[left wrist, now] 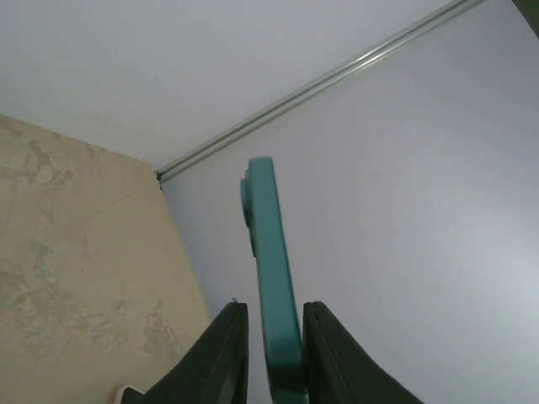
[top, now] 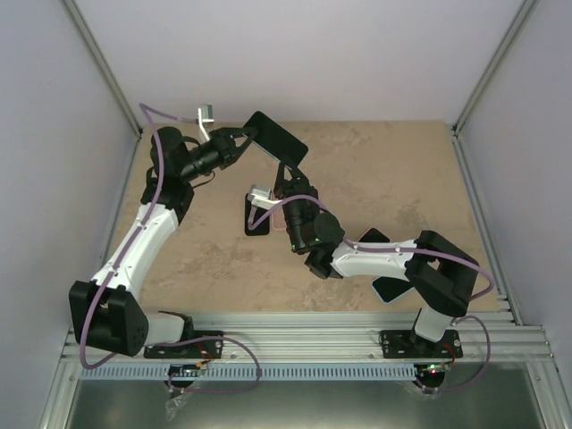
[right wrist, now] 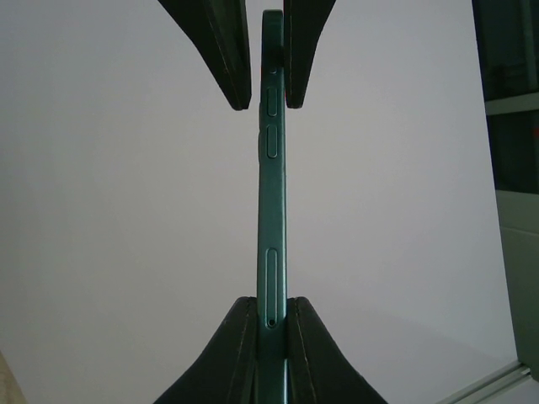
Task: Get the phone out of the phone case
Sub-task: Place the phone at the center of the board.
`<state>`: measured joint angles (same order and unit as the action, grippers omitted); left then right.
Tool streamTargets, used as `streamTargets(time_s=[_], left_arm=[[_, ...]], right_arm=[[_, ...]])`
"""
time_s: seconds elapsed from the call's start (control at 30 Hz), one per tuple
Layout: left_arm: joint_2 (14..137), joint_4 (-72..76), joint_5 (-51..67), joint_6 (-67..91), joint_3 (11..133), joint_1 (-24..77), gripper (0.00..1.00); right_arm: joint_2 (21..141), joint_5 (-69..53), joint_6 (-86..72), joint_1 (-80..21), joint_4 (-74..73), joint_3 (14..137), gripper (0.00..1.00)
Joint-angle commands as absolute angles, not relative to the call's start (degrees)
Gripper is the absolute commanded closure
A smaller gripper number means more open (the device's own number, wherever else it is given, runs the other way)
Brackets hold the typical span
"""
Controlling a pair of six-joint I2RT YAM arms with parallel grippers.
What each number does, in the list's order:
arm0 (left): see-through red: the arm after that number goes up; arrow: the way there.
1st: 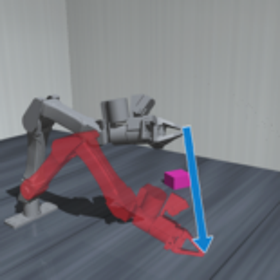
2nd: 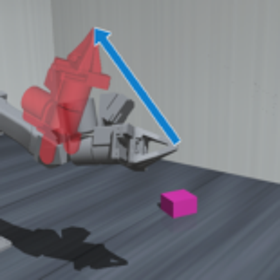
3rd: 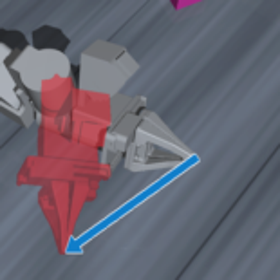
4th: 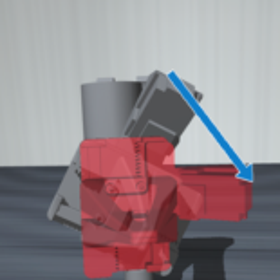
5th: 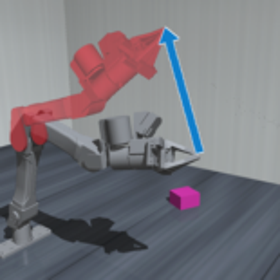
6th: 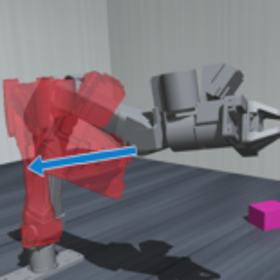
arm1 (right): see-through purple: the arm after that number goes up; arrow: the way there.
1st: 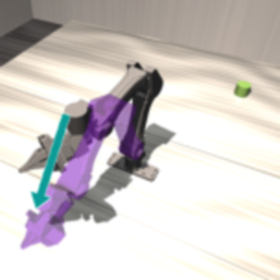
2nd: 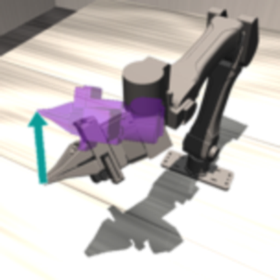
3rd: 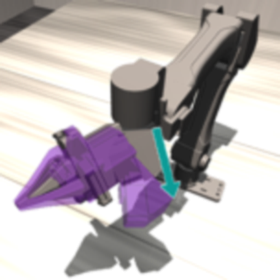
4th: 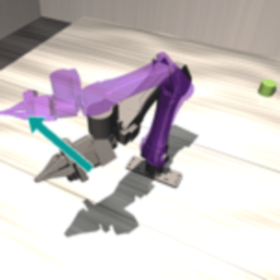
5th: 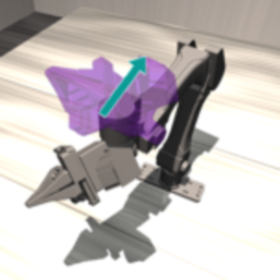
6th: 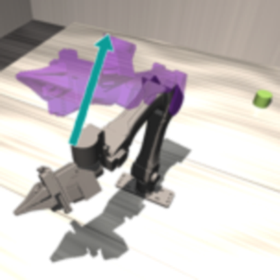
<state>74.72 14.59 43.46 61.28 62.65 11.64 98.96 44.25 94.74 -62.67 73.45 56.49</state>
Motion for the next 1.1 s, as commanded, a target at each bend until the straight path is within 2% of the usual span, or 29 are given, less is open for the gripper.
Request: streamTargets(time_s=[0.0, 0.17, 0.23, 0.3, 0.4, 0.43, 0.53, 0.6, 0.73, 0.83, 0.93, 1.07], left_arm=[[74.62, 15.54, 43.91, 59.93, 62.45, 12.04, 0.84], [74.66, 14.43, 43.07, 59.1, 61.72, 11.95, 0.99], [74.81, 14.22, 42.8, 58.94, 61.53, 11.89, 1.0], [75.1, 13.98, 42.67, 59.03, 61.68, 11.62, 1.0], [75.86, 14.39, 43.05, 59.63, 62.65, 10.12, 1.0], [76.03, 14.71, 43.25, 60.34, 62.73, 9.61, 1.0], [76.84, 15.39, 43.96, 61.17, 63.34, 7.5, 1.0], [77.02, 15.2, 44.11, 60.64, 63.48, 6.93, 1.0], [77.07, 12.55, 42.77, 56.69, 63.43, 6.71, 1.0], [76.99, 10.56, 42.2, 54.11, 63.26, 6.4, 1.0], [76.99, 9.02, 42.58, 51.21, 63.36, 6.31, 1.0], [76.91, 7.73, 45.02, 46.68, 63.44, 6.29, 1.0]], right_arm=[[98.44, 42.71, 93.98, -63.81, 81.08, 57.44, 1.0], [98.4, 42.66, 93.34, -64.07, 81.08, 57.4, 0.99], [98.03, 43.01, 92.73, -64.09, 80.49, 57.39, 0.93], [97.41, 43.11, 91.79, -64.07, 79.34, 56.98, 0.79], [95.96, 43.41, 88.95, -64.15, 75.73, 56.07, 0.4], [95.32, 43.76, 88.07, -64.08, 73.87, 55.83, 0.31], [92.83, 44.17, 81.42, -64.24, 65.81, 55.3, 0.11], [90.83, 44.51, 75.33, -64.38, 58.07, 55.75, 0.03], [86.5, 38.25, 50.62, -64.31, 18.03, 63.59, 0.02], [85.44, 25.21, 34.9, -63.19, -5.94, 72.31, 0.02], [83.67, 12.16, 29.22, -60.87, -15.63, 75.41, 0.02], [81.95, 2.29, 22.08, -56.29, -19.88, 77.88, 0.02]])
